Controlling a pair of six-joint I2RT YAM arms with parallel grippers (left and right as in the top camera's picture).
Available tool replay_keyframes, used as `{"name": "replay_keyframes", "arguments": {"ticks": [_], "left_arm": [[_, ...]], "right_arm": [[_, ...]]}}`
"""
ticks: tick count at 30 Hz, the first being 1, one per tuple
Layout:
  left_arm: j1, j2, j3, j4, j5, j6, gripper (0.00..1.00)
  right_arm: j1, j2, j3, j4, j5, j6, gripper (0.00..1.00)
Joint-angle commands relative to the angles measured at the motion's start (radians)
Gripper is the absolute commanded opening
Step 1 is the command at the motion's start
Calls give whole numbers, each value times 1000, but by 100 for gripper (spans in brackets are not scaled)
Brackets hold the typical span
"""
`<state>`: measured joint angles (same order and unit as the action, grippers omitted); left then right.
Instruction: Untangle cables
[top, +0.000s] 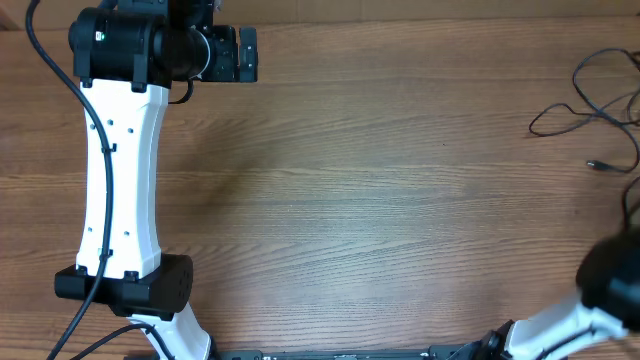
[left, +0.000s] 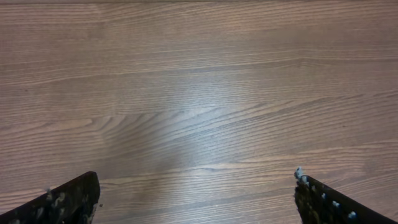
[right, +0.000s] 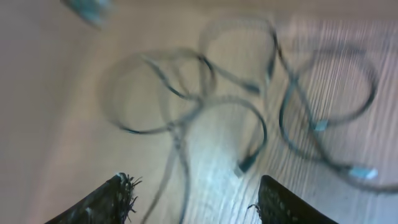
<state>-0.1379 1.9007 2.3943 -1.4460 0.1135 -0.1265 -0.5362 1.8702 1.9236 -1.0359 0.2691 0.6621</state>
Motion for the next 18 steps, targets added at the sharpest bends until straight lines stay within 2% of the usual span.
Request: {"name": "replay_keyframes", "arguments": {"ticks": [1,3,5,6,7,10,12,13,14,16,18], "left_arm": [[-8,9,-4,14,6,19,100],[-8,9,-4,23,6,19,100],[-8,9,-4,32,7,19,99],[-8,9,-4,35,7,19,100],[-8,9,-4,37,7,19,100],[-8,9,-4,38,7,19,100],[-8,9,-4,39,7,19,100],[-8,9,-4,39,7,19,100],[-8,9,-4,37,7,24,100],[-8,9,-4,32,7,27,100],[-8,9,-4,24,7,27,100]], "right_arm": [[36,-264,53,35,-84,-269,64],[50,-378,53,73,-216,-425,64],[54,-470,53,95,-257,-489,65],[53,-515,53,94,-255,-489,95],[51,-551,53,87,-240,-488,100],[44,-669,53,41,-259,-489,98],[44,-727,53,42,-314,-528,78],[44,-749,53,47,-369,-584,79],[44,-776,53,52,-460,-674,100],[44,-823,50,56,-611,-800,100],[44,-864,34,69,-651,-805,100]]}}
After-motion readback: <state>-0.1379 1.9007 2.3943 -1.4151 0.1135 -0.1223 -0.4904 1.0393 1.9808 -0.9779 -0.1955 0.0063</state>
